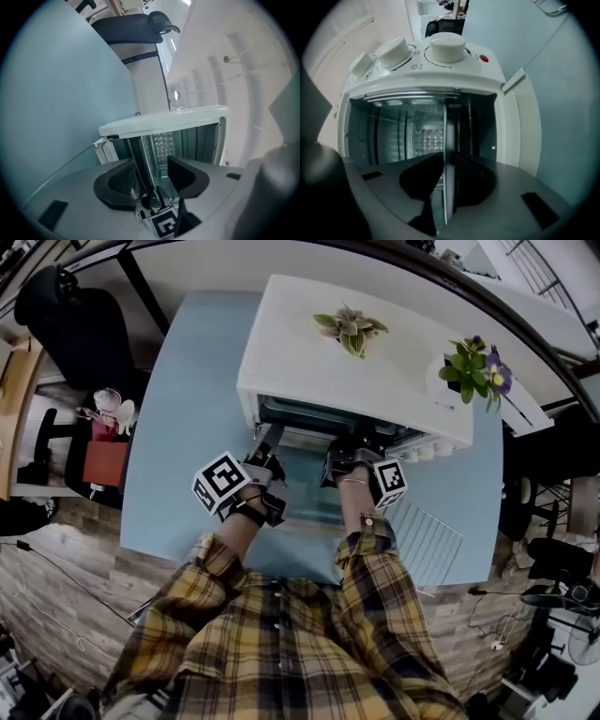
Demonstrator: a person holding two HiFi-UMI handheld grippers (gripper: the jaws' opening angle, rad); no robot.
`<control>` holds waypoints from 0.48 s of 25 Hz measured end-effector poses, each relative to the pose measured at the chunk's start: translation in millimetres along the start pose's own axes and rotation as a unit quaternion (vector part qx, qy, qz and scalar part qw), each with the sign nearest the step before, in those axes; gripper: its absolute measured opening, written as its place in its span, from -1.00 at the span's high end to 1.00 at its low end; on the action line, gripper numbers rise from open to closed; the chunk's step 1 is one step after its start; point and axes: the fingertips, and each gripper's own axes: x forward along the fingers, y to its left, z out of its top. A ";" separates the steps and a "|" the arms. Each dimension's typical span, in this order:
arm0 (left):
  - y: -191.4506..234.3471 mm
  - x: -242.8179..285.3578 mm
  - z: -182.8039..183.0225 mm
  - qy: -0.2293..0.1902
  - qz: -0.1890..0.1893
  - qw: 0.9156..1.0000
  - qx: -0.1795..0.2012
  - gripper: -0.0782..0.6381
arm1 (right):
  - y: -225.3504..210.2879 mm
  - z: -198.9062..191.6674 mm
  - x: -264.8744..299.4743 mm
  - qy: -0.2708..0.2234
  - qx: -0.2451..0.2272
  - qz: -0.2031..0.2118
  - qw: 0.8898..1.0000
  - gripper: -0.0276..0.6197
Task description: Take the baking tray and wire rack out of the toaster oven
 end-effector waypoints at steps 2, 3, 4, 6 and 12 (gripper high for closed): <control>1.3 0.2 0.1 0.001 0.001 1.000 0.001 0.22 | 0.3 -0.9 -1.3 -0.001 -0.001 -0.005 1.000 0.67; 2.1 0.8 -0.6 0.002 0.002 1.000 0.001 0.22 | 0.2 -1.3 -3.1 0.000 -0.001 -0.007 1.000 0.67; 3.1 1.6 -1.7 0.004 0.002 1.000 0.000 0.22 | -0.4 -1.5 -5.7 0.001 0.000 -0.009 1.000 0.68; 5.5 3.3 -4.9 0.009 0.004 1.000 -0.003 0.22 | -3.4 -2.5 -14.0 0.004 0.006 -0.018 1.000 0.68; 11.9 5.3 -16.8 0.023 0.013 0.999 -0.018 0.22 | -5.4 -8.0 -50.2 0.028 0.023 -0.044 0.998 0.70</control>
